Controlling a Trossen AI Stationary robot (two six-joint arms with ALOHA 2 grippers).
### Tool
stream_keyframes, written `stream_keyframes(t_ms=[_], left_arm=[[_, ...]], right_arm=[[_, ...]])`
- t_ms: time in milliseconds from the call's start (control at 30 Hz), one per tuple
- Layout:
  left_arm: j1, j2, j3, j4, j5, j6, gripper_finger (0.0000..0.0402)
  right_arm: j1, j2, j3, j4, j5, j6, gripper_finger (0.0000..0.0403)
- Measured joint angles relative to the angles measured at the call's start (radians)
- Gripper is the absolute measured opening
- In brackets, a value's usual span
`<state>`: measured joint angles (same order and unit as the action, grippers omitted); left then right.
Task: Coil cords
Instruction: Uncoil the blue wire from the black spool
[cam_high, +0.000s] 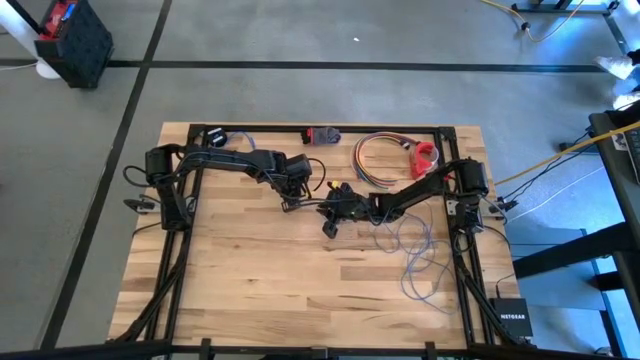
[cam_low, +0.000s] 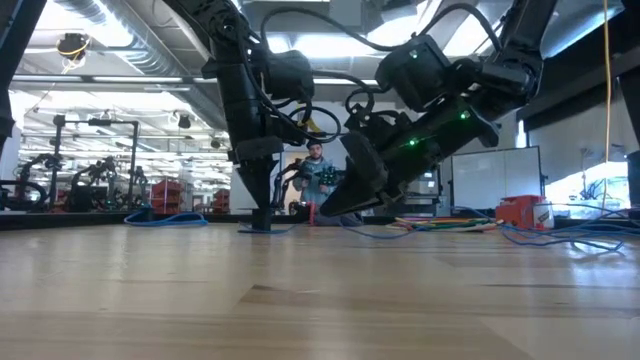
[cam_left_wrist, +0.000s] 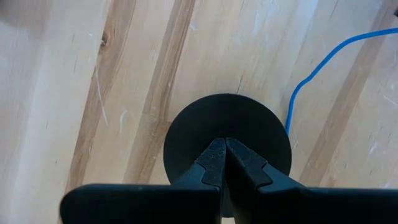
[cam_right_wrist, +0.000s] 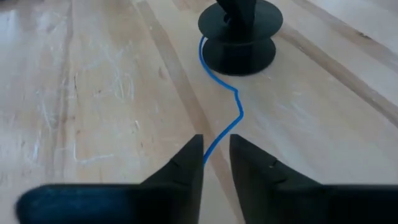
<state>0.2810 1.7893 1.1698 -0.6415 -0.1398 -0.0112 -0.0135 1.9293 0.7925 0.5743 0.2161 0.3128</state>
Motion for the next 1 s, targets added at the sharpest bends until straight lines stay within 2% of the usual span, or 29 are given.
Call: stream_keyframes(t_ms=[200,367,533,767,867,1000], left_arm=[[0.0,0.0,0.0,0.0,0.0,0.0,0.0004],[0.0,0.0,0.0,0.0,0.0,0.0,0.0004],[0.0,0.0,0.0,-0.002,0.001,-0.007,0.0004],[0.0,-0.001,0.0,-0.002,0.0,-0.006,0.0004],[0.0,-0.001,0.0,-0.001,0.0,-0.003,0.0004],[0.0,-0.001,0.0,-0.006,0.0,-0.02,0.0004]], right_arm=[[0.0,0.0,0.0,0.0,0.0,0.032,0.0128],[0.0,0.006,0.0,0.005,-0.007,0.035,0.0137],[0.0,0.029,0.002,-0.002,-0.018,0.031,0.0107],[0.002,0.034,0.017,0.001,-0.018,-0.023,0.0011],[0.014,0.024,0.021,-0.023,-0.026,-0.034,0.0017],[0.038,-0.031,0.021,-0.153,-0.049,-0.061,0.0008]])
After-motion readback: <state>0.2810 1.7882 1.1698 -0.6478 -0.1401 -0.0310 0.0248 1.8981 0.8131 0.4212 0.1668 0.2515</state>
